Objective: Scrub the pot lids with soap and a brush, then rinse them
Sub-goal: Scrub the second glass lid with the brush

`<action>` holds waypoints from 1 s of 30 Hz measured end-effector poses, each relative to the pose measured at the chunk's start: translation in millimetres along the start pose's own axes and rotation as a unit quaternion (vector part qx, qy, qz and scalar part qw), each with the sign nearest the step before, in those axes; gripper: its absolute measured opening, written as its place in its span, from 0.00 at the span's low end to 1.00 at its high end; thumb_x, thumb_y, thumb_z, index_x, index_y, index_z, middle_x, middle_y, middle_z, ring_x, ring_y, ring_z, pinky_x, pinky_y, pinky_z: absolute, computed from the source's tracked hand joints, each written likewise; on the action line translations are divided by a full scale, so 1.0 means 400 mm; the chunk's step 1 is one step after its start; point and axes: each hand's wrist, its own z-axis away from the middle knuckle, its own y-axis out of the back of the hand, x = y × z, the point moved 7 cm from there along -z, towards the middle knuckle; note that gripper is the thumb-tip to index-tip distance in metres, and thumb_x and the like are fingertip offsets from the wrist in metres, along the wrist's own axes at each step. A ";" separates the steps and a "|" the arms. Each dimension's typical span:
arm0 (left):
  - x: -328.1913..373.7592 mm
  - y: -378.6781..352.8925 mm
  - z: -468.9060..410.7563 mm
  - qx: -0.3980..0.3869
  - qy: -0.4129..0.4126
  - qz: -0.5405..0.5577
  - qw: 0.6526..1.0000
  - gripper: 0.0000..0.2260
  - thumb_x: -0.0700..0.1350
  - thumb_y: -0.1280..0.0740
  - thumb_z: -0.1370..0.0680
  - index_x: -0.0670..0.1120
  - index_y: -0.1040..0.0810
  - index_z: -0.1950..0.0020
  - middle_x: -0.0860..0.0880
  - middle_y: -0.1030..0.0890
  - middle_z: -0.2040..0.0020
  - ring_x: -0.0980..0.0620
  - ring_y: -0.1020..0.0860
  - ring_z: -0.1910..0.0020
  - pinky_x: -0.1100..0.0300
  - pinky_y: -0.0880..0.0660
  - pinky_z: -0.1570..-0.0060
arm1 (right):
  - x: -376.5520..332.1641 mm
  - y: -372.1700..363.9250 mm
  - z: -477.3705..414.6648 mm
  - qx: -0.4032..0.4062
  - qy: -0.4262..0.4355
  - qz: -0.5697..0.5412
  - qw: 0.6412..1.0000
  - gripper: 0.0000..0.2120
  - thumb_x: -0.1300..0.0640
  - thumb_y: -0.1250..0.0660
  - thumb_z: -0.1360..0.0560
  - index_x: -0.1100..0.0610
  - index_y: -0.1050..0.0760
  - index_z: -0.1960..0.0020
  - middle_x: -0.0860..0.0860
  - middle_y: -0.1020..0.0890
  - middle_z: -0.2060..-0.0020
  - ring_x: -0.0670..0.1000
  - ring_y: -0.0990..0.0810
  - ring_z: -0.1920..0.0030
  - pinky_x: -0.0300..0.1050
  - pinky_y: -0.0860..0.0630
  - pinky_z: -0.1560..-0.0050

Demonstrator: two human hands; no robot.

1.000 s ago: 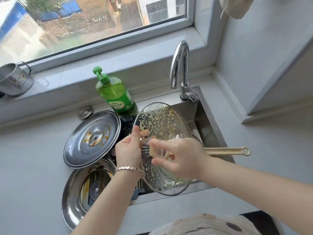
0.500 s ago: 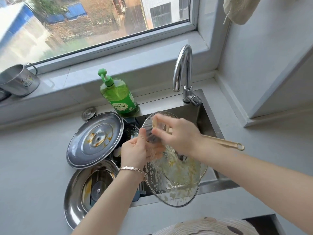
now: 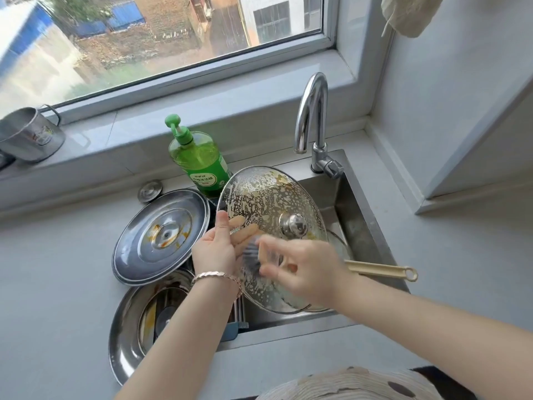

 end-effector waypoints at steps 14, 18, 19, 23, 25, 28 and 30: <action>0.002 0.025 -0.006 0.065 0.021 0.104 0.992 0.17 0.53 0.43 0.20 0.41 0.25 0.57 0.42 0.18 0.64 0.54 0.21 0.78 0.64 0.23 0.77 | 0.042 -0.053 0.079 -0.055 -0.051 -0.020 0.997 0.20 0.37 0.44 0.26 0.43 0.28 0.39 0.40 0.29 0.74 0.42 0.29 0.72 0.41 0.29 0.71; -0.005 0.029 -0.004 0.075 0.039 0.115 0.990 0.17 0.54 0.44 0.19 0.42 0.26 0.57 0.32 0.20 0.60 0.55 0.21 0.76 0.64 0.24 0.77 | 0.207 -0.017 0.049 -0.041 -0.249 -0.051 0.966 0.09 0.41 0.42 0.24 0.41 0.29 0.48 0.45 0.21 0.63 0.47 0.24 0.65 0.47 0.25 0.61; -0.010 0.026 -0.010 0.069 0.042 0.131 0.988 0.17 0.54 0.44 0.19 0.41 0.26 0.55 0.36 0.19 0.58 0.52 0.19 0.72 0.62 0.22 0.74 | 0.224 -0.010 0.045 -0.024 -0.266 -0.053 0.962 0.06 0.41 0.42 0.24 0.41 0.30 0.51 0.45 0.21 0.62 0.47 0.24 0.65 0.47 0.25 0.61; -0.028 0.020 -0.030 0.066 0.038 0.137 0.988 0.17 0.53 0.42 0.20 0.41 0.25 0.55 0.42 0.19 0.59 0.51 0.18 0.70 0.57 0.19 0.67 | 0.054 -0.058 0.065 -0.079 -0.097 -0.037 0.992 0.14 0.38 0.43 0.26 0.42 0.29 0.44 0.42 0.26 0.72 0.44 0.28 0.71 0.43 0.27 0.67; -0.034 0.020 -0.025 0.070 0.042 0.138 0.987 0.17 0.53 0.42 0.20 0.41 0.25 0.55 0.42 0.18 0.59 0.51 0.18 0.70 0.57 0.19 0.68 | 0.087 -0.046 0.055 -0.079 -0.133 -0.040 0.987 0.13 0.39 0.42 0.24 0.42 0.29 0.44 0.44 0.25 0.72 0.44 0.28 0.71 0.43 0.28 0.68; -0.042 0.015 -0.015 0.076 0.040 0.139 0.987 0.16 0.53 0.41 0.20 0.40 0.25 0.56 0.43 0.18 0.63 0.50 0.18 0.71 0.58 0.19 0.69 | 0.219 -0.009 0.036 -0.004 -0.295 -0.076 0.953 0.09 0.41 0.43 0.23 0.42 0.28 0.47 0.42 0.25 0.67 0.45 0.26 0.65 0.42 0.31 0.65; -0.042 0.009 -0.012 0.079 0.030 0.126 0.988 0.17 0.52 0.41 0.20 0.40 0.25 0.57 0.43 0.18 0.63 0.50 0.18 0.71 0.58 0.20 0.69 | 0.173 -0.027 0.040 -0.027 -0.252 -0.079 0.964 0.05 0.42 0.42 0.23 0.41 0.30 0.51 0.41 0.25 0.72 0.41 0.29 0.71 0.42 0.33 0.68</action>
